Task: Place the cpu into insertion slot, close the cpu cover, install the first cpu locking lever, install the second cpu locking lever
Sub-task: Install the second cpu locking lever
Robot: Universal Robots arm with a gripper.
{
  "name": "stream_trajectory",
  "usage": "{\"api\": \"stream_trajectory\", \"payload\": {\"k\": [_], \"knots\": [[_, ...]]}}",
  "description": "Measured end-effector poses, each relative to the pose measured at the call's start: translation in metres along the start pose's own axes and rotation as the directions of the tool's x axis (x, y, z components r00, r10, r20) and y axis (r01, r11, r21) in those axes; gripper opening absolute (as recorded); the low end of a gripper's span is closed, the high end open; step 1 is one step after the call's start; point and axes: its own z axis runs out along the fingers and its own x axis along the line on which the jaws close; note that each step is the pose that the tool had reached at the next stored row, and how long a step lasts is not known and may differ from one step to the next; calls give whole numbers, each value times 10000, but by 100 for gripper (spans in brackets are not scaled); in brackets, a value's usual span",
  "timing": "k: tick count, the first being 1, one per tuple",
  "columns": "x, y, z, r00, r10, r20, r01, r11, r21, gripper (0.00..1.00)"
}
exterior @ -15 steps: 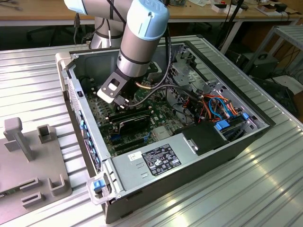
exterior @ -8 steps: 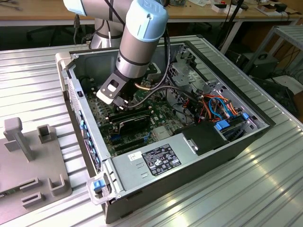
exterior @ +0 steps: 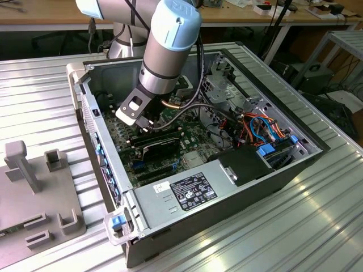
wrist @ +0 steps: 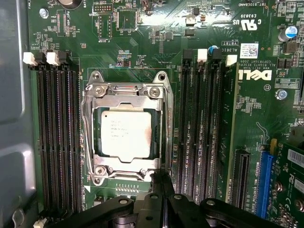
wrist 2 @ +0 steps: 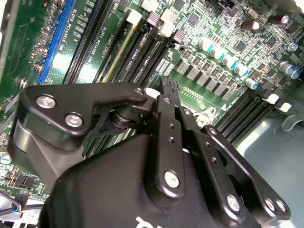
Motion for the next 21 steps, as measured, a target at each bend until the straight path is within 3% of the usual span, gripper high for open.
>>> {"api": "stream_trajectory", "payload": {"k": [7, 11, 12, 15, 21], "knots": [[-28, -4, 2, 10000, 0, -5, 0, 10000, -1, 11], [-16, -12, -97, 10000, -3, -5, 3, 10000, -1, 11], [1, -16, -145, 10000, -1, -5, 1, 10000, -2, 11], [52, -20, -199, 10000, 0, -1, 0, 10000, 0, 11], [76, -21, -213, 10000, 1, 14, -1, 10000, -1, 11]]}}
